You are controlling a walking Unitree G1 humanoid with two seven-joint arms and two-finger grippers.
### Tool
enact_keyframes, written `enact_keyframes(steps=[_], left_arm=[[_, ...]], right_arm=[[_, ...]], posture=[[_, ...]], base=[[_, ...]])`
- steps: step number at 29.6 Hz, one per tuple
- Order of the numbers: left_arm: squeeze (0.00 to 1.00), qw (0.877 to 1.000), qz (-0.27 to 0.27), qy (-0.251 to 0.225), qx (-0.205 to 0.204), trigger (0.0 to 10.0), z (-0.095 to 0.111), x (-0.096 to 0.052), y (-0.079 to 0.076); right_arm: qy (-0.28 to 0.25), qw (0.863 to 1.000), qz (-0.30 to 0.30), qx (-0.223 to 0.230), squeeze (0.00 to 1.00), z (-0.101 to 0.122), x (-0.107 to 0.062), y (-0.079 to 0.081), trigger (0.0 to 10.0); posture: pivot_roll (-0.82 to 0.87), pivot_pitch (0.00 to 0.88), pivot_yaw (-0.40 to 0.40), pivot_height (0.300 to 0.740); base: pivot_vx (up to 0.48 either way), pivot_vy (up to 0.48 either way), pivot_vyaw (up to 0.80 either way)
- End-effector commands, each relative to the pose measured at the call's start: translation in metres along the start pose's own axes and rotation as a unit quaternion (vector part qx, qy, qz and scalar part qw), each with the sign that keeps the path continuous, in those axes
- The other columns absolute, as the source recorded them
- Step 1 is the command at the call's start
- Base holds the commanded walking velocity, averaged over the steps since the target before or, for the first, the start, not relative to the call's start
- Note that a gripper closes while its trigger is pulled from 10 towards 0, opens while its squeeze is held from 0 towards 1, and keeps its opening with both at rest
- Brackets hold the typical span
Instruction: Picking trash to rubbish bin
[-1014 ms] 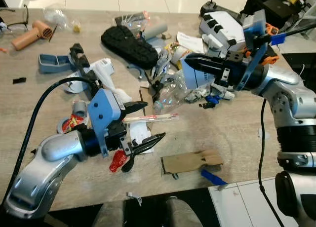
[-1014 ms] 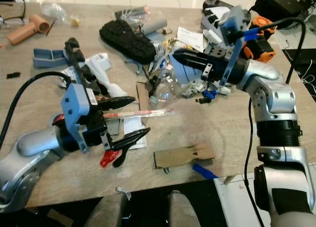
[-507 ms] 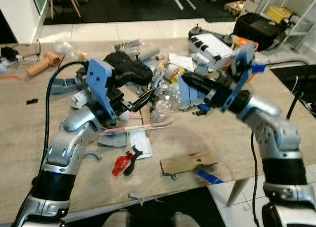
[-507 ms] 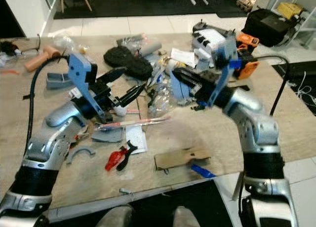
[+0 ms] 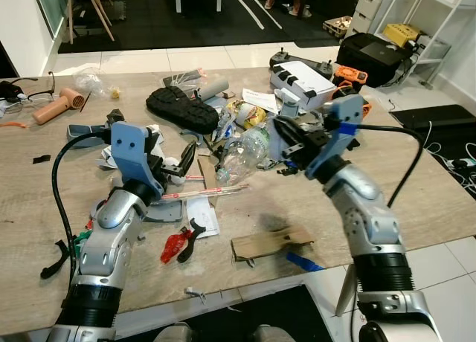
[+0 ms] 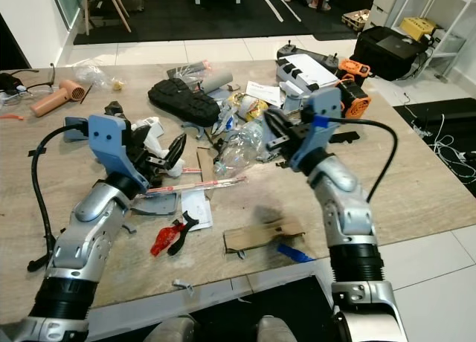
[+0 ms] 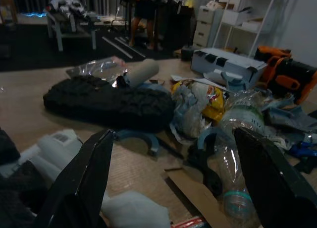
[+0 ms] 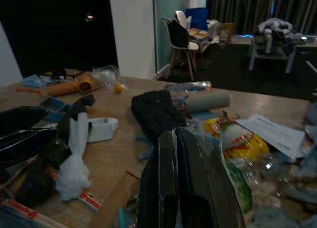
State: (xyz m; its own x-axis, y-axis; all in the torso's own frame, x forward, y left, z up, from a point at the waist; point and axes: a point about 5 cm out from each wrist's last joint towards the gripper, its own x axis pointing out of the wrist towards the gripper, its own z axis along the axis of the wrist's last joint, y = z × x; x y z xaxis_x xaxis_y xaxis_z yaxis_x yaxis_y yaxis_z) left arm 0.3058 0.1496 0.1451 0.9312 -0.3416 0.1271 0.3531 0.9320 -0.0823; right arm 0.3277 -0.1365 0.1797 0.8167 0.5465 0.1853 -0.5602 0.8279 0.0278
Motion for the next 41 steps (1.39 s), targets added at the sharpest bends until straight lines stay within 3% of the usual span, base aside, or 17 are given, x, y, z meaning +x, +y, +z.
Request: enact_keyframes(steps=[1, 8, 38, 41], left_arm=[[0.0, 1.0, 0.0, 0.015, 0.005, 10.0, -0.008, 0.005, -0.004], [0.0, 1.0, -0.016, 0.014, 0.012, 10.0, -0.013, 0.015, -0.017], [0.0, 0.998, -0.056, 0.006, 0.036, 10.0, -0.011, 0.022, -0.023], [0.0, 0.997, -0.071, 0.005, 0.038, 10.0, -0.009, 0.024, -0.026]], right_arm=[[0.008, 1.0, -0.005, -0.003, 0.0, -0.005, -0.003, -0.003, 10.0], [0.008, 1.0, -0.002, 0.012, 0.0, -0.012, 0.001, -0.006, 10.0], [0.012, 1.0, 0.012, 0.016, 0.0, -0.014, 0.005, -0.005, 10.0], [0.03, 0.999, 0.01, 0.017, 0.0, -0.017, 0.005, -0.006, 10.0]], posture=[[-0.07, 0.0, -0.025, 0.74], [-0.07, 0.0, -0.034, 0.74], [-0.08, 0.0, -0.028, 0.74], [-0.08, 0.0, -0.027, 0.74]], base=[[-0.33, 0.0, 0.0], [-0.377, 0.0, 0.0], [-0.425, 0.0, 0.0], [-0.086, 0.0, 0.0]])
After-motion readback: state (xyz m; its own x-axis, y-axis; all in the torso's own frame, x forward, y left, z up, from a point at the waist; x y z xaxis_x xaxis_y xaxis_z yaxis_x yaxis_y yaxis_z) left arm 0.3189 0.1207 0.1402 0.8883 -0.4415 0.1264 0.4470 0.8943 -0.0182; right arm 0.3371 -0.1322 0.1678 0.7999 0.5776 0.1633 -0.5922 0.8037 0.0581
